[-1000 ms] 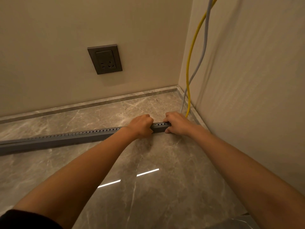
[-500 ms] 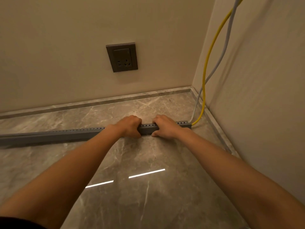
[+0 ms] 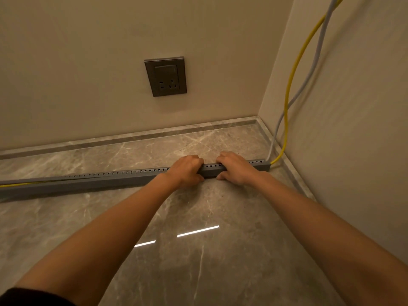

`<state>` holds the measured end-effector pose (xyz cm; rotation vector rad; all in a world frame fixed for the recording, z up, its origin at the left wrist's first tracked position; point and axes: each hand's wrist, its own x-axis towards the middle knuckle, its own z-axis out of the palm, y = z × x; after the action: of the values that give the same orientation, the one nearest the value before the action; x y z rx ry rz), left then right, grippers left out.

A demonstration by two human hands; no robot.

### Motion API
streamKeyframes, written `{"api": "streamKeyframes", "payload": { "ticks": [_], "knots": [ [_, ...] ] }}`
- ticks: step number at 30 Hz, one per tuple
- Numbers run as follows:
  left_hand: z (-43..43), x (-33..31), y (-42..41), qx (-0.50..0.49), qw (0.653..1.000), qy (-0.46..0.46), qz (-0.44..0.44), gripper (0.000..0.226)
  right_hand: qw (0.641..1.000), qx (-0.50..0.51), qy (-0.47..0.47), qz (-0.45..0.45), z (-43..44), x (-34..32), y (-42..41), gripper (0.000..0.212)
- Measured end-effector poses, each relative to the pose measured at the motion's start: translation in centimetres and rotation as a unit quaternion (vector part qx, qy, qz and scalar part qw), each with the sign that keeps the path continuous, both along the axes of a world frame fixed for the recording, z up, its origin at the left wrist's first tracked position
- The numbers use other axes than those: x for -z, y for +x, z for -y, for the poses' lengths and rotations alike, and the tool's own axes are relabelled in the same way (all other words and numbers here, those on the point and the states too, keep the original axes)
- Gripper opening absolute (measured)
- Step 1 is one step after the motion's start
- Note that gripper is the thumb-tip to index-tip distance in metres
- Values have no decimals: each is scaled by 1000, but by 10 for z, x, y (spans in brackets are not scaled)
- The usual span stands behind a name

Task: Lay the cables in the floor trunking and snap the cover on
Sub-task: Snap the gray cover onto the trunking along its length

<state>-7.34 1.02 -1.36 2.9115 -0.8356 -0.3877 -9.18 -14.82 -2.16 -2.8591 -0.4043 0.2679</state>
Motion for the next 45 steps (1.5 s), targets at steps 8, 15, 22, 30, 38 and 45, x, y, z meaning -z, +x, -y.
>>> {"api": "streamKeyframes", "payload": {
  "ticks": [8,15,22,30,38,45],
  "knots": [
    [-21,-4,11,-30,999,24,-11,35,999,32,16,-24,-1,-3,1,35],
    [-17,-2,6,-9,999,29,26,34,998,50,2,33,-11,-1,-5,30],
    [-30,1,7,-12,1000,-6,-4,34,998,54,-17,16,-22,-3,-4,34],
    [-91,-7,12,-51,997,24,-48,35,999,13,28,-12,-84,-1,3,40],
    [-104,0,5,-17,999,34,7,30,1000,2,15,10,-116,2,5,36],
    [-109,6,3,1,999,5,47,29,999,20,6,25,-121,1,1,32]
  ]
}}
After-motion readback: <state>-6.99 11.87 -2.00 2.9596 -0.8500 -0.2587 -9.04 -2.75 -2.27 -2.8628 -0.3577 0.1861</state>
